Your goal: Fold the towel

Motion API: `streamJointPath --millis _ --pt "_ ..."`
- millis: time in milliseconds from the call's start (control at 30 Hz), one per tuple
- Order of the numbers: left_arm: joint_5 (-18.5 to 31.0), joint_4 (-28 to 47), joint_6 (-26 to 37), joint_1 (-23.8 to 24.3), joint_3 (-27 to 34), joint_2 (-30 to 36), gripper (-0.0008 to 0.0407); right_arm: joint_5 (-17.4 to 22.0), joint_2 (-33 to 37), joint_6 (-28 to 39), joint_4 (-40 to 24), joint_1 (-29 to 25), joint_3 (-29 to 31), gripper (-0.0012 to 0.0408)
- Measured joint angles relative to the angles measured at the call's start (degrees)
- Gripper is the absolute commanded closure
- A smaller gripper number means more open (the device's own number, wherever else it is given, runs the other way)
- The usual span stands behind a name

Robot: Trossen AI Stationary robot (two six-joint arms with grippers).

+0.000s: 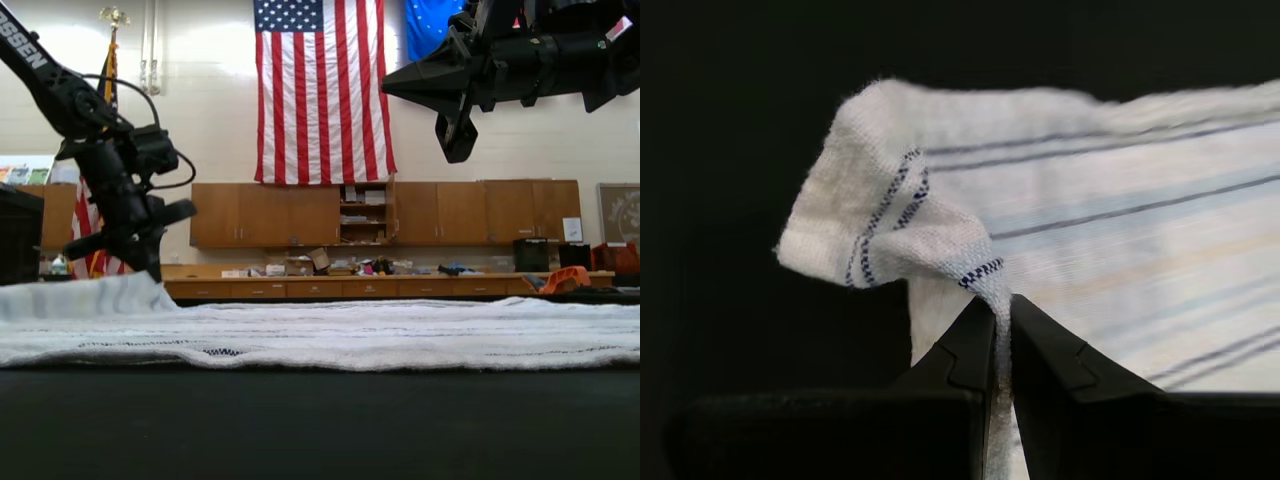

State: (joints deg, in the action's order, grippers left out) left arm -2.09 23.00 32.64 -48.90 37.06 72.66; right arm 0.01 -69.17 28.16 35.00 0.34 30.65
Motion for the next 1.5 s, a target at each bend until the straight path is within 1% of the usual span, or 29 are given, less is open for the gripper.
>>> streamJointPath --millis 67,133,267,333,433,533,667,767,967,1100,1300,1500 --pt "-1.29 1.01 1.42 0.02 1.77 0.0 0.039 0.0 0.0 0.33 0.07 0.0 0.0 0.0395" --pt "-2.49 2.12 4.87 0.04 3.61 0.0 0.039 0.02 0.0 0.35 0.22 0.0 0.0 0.0395" --pt "-7.93 2.82 10.6 0.39 6.56 -0.02 0.039 0.02 0.0 0.37 0.22 0.0 0.0 0.0396" --pt "-9.05 2.16 12.17 1.55 7.69 -0.04 0.039 0.04 0.0 0.37 0.22 0.0 0.0 0.0395" --pt "-9.14 -0.04 12.33 4.59 9.14 -0.04 0.039 0.07 0.0 0.35 0.22 0.0 0.0 0.0397" --pt "-9.09 -5.14 12.72 8.28 9.79 0.48 0.039 0.22 -0.02 0.35 0.22 0.0 0.0 0.0395" --pt "-8.17 -12.59 16.87 12.37 9.55 1.92 0.039 0.24 -0.02 0.37 0.28 -0.02 0.0 0.0396" --pt "-6.49 -14.71 18.14 14.45 9.53 3.87 0.039 0.26 -0.02 0.35 0.5 0.0 0.0 0.0396" --pt "-6.45 -19.8 19.26 18.56 9.7 8.87 0.039 0.44 -0.02 0.26 3.13 0.0 0.0 0.0397" --pt "-6.45 -26.23 21.4 20.7 9.7 12.68 0.039 0.5 -0.02 0.22 3.15 0.0 0.0 0.0396" --pt "-7.08 -35.76 25.22 22.6 10.05 17.94 0.039 0.5 -0.02 0.13 3.21 0.0 0.0 0.0396" --pt "-7.21 -36.61 25.49 24.83 15.19 24.24 0.039 0.55 -0.02 0.13 3.21 0.0 0.0 0.0397"
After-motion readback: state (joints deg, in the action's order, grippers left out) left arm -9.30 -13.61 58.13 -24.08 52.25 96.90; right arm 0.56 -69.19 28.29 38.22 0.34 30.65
